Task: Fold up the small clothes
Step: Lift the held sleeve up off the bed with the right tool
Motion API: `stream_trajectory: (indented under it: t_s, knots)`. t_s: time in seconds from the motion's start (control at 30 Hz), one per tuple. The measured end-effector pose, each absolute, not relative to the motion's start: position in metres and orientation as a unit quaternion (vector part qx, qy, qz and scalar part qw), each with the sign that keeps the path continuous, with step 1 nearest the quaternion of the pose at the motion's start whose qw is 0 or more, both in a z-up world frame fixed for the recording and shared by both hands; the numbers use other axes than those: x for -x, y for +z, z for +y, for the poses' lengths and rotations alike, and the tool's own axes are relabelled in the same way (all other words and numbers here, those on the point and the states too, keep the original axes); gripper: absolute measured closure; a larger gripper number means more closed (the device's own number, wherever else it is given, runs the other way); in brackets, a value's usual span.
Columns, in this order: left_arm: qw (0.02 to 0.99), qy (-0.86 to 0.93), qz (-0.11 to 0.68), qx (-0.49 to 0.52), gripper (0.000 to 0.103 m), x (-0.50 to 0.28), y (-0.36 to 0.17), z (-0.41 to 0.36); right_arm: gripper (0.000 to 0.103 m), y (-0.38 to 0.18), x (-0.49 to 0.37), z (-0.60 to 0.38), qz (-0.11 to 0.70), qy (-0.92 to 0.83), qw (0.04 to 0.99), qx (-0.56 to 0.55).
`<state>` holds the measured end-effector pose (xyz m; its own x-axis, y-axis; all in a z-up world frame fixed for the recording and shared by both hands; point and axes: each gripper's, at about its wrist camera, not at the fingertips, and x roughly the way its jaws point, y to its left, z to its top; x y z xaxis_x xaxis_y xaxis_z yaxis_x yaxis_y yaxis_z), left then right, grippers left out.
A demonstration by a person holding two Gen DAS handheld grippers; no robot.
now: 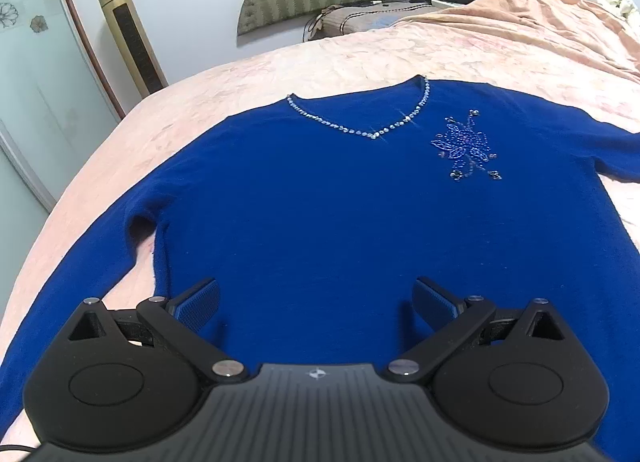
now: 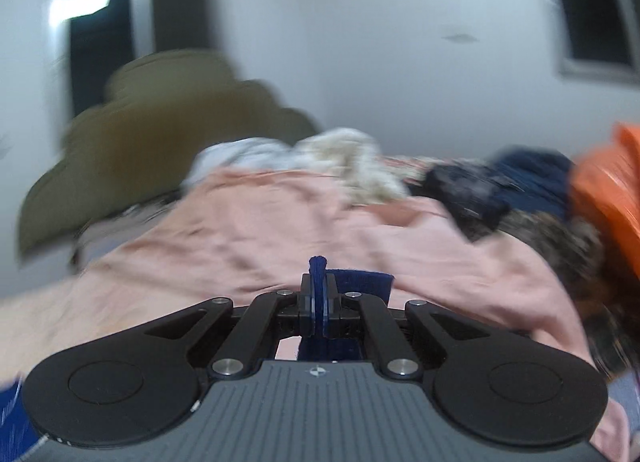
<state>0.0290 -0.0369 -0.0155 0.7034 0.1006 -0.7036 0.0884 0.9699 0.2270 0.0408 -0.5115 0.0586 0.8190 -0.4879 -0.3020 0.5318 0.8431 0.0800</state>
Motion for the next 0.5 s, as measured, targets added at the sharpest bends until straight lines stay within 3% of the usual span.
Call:
stream_trajectory:
  t_s: [0.5]
  knots:
    - [0.915,0.018,0.395,-0.074,0.000,-0.027,-0.018,0.017,0.095,0.047,-0.157,-0.258,0.219,-0.012,0.975,0.022]
